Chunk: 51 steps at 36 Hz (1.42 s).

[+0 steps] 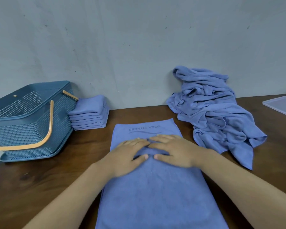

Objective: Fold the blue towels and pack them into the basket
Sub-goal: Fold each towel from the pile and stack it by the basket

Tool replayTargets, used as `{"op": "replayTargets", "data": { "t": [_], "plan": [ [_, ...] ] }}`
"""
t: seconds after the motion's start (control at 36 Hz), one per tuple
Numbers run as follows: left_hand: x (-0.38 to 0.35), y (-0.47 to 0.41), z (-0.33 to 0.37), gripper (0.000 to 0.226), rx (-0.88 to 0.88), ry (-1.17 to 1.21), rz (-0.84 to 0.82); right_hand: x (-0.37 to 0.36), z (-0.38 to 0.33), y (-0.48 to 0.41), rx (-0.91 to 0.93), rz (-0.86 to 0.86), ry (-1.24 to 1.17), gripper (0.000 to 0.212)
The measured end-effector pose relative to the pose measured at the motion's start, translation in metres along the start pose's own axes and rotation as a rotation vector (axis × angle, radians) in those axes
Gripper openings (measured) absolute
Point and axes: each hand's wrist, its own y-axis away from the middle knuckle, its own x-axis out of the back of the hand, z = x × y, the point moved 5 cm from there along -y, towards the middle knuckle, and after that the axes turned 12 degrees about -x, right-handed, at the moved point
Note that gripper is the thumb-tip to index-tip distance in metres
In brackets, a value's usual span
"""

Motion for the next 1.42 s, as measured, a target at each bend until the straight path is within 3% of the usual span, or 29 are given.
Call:
{"op": "replayTargets", "data": {
  "t": [0.11, 0.22, 0.36, 0.53, 0.64, 0.75, 0.92, 1.0, 1.19, 1.42],
  "plan": [
    [-0.001, -0.009, -0.049, 0.068, 0.124, -0.069, -0.081, -0.004, 0.04, -0.026, -0.12, -0.055, -0.081, 0.062],
    [0.008, 0.003, -0.096, 0.07, 0.307, -0.026, 0.014, -0.005, 0.07, -0.037, -0.27, 0.04, -0.124, 0.065],
    [0.011, 0.011, -0.125, 0.072, 0.398, -0.007, 0.075, -0.007, 0.083, -0.042, -0.346, 0.129, -0.22, 0.067],
    [0.017, 0.0, -0.13, 0.068, 0.405, -0.073, 0.162, -0.01, 0.094, -0.057, -0.426, 0.059, -0.083, 0.07],
    [0.008, -0.004, -0.136, 0.072, 0.418, -0.058, 0.067, -0.014, 0.097, -0.059, -0.434, 0.061, -0.046, 0.073],
    [0.006, -0.003, -0.139, 0.072, 0.446, -0.057, 0.086, -0.013, 0.097, -0.057, -0.455, 0.055, -0.072, 0.074],
    [0.023, 0.011, -0.124, 0.044, 0.401, 0.036, 0.371, 0.011, 0.086, -0.03, -0.319, 0.407, -0.402, 0.043],
    [0.026, 0.027, -0.104, 0.02, 0.281, 0.109, 0.465, 0.014, 0.08, -0.004, -0.24, 0.465, -0.461, 0.03],
    [0.02, 0.057, -0.057, 0.016, 0.07, 0.068, 0.324, 0.005, 0.078, 0.044, -0.269, 0.39, -0.418, 0.026],
    [0.021, 0.066, -0.062, 0.016, 0.233, 0.042, 0.287, 0.008, 0.079, 0.046, -0.403, 0.339, -0.363, 0.021]
  ]
}}
